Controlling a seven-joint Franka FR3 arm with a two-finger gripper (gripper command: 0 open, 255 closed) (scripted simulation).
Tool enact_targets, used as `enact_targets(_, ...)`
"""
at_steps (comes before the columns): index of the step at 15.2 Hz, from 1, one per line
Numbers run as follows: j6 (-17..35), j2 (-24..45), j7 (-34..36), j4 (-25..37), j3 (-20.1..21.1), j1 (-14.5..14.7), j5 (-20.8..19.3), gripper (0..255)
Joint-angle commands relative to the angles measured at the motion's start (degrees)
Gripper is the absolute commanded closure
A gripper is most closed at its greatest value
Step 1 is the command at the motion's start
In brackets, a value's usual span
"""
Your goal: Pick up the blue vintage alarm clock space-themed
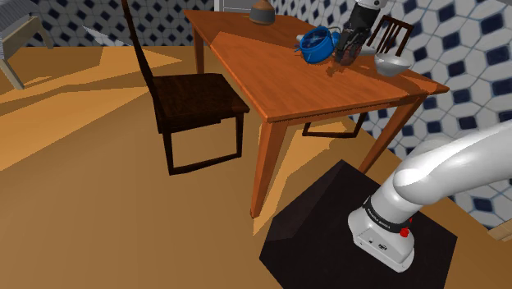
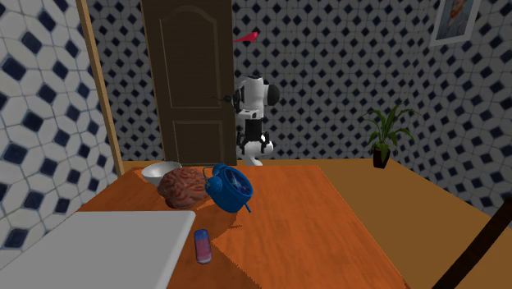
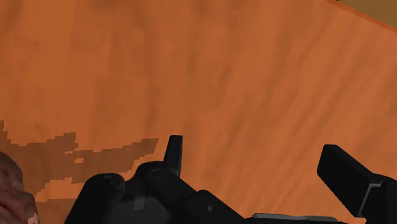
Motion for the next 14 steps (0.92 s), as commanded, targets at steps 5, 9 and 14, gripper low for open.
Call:
enact_targets(5, 4.33, 8.74, -5.89, 8.62, -5.77, -0.32, 2.14, 0)
enact_targets(9, 6.17, 15.52, -10.38, 15.82, -9.74, -0.50, 5.46, 0)
enact_targets(14, 6.73, 25.24, -16.65, 26.72, -14.50, -1.62, 12.15, 0)
